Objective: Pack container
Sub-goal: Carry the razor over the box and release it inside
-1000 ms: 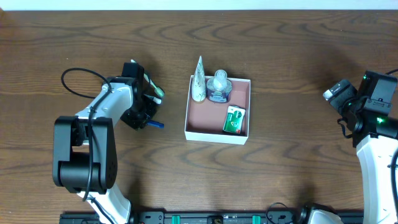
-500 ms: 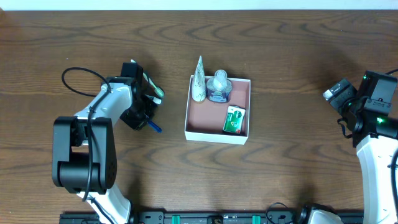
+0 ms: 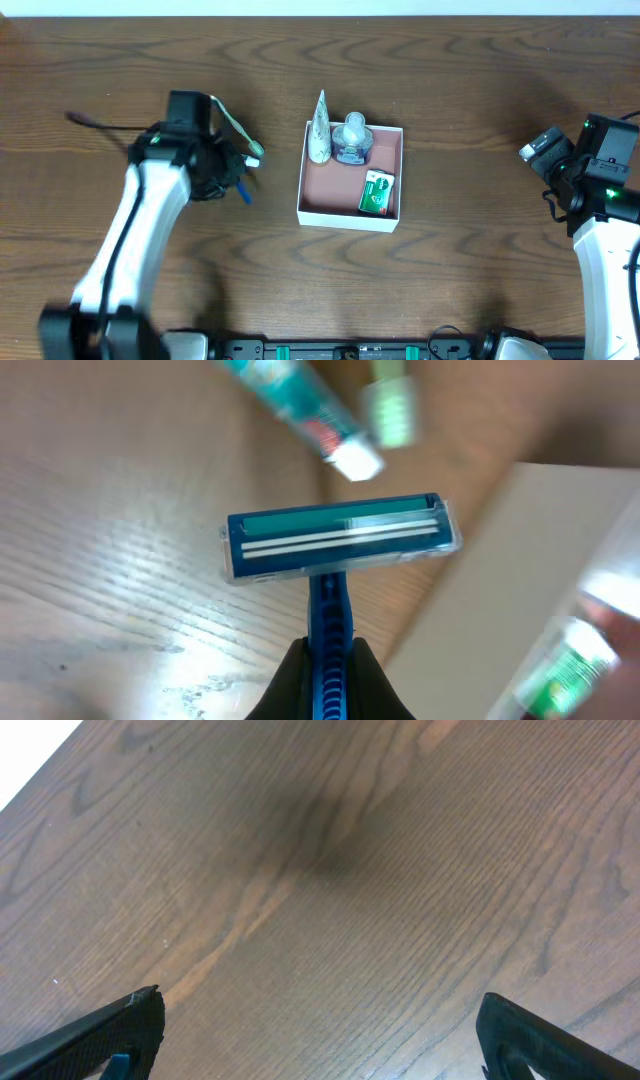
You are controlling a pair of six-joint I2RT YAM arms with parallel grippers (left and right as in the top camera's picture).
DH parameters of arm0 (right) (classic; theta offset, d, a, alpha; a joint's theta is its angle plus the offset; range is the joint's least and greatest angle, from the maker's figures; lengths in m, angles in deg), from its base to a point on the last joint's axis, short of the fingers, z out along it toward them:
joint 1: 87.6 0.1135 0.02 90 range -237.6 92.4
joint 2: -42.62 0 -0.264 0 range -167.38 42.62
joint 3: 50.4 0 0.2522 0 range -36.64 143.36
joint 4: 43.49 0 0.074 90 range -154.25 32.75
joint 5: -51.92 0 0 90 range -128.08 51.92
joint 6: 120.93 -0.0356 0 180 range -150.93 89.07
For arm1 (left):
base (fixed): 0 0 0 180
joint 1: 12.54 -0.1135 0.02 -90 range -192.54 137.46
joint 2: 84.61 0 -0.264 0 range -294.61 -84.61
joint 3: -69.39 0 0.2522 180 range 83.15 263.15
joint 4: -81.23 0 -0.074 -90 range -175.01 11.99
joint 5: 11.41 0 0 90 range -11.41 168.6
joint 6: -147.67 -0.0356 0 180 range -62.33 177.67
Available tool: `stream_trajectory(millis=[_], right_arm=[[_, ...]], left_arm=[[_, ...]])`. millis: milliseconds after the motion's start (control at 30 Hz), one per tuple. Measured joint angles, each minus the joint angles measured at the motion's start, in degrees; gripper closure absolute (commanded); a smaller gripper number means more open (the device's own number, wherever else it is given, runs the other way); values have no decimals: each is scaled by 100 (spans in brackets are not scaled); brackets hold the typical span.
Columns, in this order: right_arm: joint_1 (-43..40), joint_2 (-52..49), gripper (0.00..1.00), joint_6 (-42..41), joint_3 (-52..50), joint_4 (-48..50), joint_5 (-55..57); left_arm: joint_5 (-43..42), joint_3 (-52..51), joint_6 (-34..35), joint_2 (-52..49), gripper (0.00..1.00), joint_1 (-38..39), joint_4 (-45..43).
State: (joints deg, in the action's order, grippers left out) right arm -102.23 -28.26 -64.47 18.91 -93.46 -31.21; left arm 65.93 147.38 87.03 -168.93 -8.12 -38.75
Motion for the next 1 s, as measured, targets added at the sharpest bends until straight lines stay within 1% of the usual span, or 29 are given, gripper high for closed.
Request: stream_trajectory(millis=[100, 200, 267, 367, 467, 600, 733, 833, 867, 933, 1000], right_arm=[[0, 0, 1, 0, 0, 0, -2], [0, 0, 1, 0, 0, 0, -2], [0, 0, 1, 0, 0, 0, -2], [0, 0, 1, 0, 0, 0, 0], [0, 0, 1, 2, 0, 0, -2], [0, 0, 1, 0, 0, 0, 0], [0, 0, 1, 0, 0, 0, 0], [0, 0, 1, 0, 0, 0, 0], [0, 0, 1, 2, 0, 0, -2], [0, 0, 1, 0, 0, 0, 0], [0, 0, 1, 0, 0, 0, 0]], left_arm=[[-11, 0, -476, 713, 94, 212, -26], [-26, 0, -1049, 1331, 94, 671, -146], [-33, 0, -1510, 1613, 94, 1051, -280], [-46, 0, -2396, 1836, 94, 1707, -479], [-48, 0, -3283, 1816, 94, 2302, -706], [-50, 0, -4498, 1580, 94, 2881, -925], [-46, 0, -5521, 1082, 94, 3182, -1102], [-46, 0, -6072, 605, 94, 3281, -1281], [-44, 0, -6179, 492, 91, 3294, -1320], [-46, 0, -6389, 256, 62, 3316, -1403], [-44, 0, -6572, -20, 50, 3329, -1537]])
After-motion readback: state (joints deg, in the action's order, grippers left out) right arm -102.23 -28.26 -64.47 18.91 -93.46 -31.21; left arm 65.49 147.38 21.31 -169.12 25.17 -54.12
